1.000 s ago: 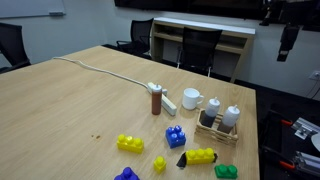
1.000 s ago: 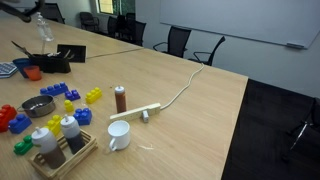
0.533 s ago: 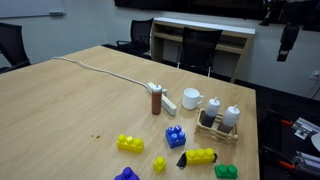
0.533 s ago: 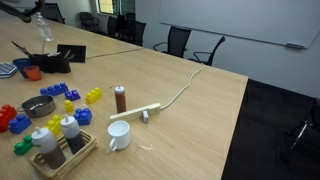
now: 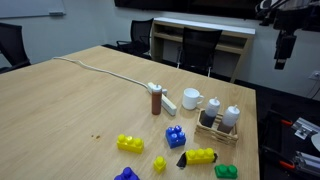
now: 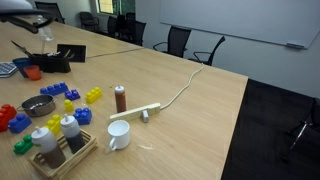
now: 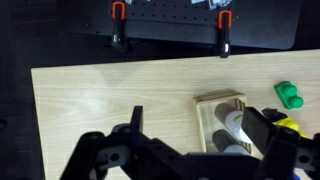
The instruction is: Take the blue block on the right and place it on top of the blue block at the center
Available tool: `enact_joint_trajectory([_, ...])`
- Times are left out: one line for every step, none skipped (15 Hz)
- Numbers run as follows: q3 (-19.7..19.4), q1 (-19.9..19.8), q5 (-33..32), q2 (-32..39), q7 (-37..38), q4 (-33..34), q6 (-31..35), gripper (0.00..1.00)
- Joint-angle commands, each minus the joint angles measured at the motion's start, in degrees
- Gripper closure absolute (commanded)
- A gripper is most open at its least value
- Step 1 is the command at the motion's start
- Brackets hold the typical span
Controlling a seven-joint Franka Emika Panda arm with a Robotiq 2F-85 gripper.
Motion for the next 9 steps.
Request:
enact_joint_trajectory([3.05, 2.16, 0.36, 6.71, 0.29, 2.18, 4.04, 0.00])
enact_joint_trajectory([3.95, 2.88, 0.63, 8.56, 1.15, 2.77, 6.30, 0.00])
enact_joint_trajectory([4.65, 3.44, 1.08, 9.85, 2.18, 3.39, 8.68, 0.00])
enact_joint_trajectory([5.07, 3.97, 1.31, 10.80, 2.51, 4.04, 11.27, 0.00])
enact_joint_trajectory([4.95, 3.74, 0.30, 8.85, 2.34, 2.19, 9.58, 0.00])
enact_joint_trajectory([5.32, 4.03, 0.31, 10.02, 2.68, 2.98, 10.90, 0.00])
enact_joint_trajectory([5.38, 4.08, 0.31, 10.67, 2.76, 3.56, 11.05, 0.00])
enact_joint_trajectory([5.33, 4.05, 0.32, 10.85, 2.76, 3.76, 11.05, 0.00])
enact_joint_trajectory([5.26, 4.03, 0.32, 10.84, 2.75, 3.77, 11.05, 0.00])
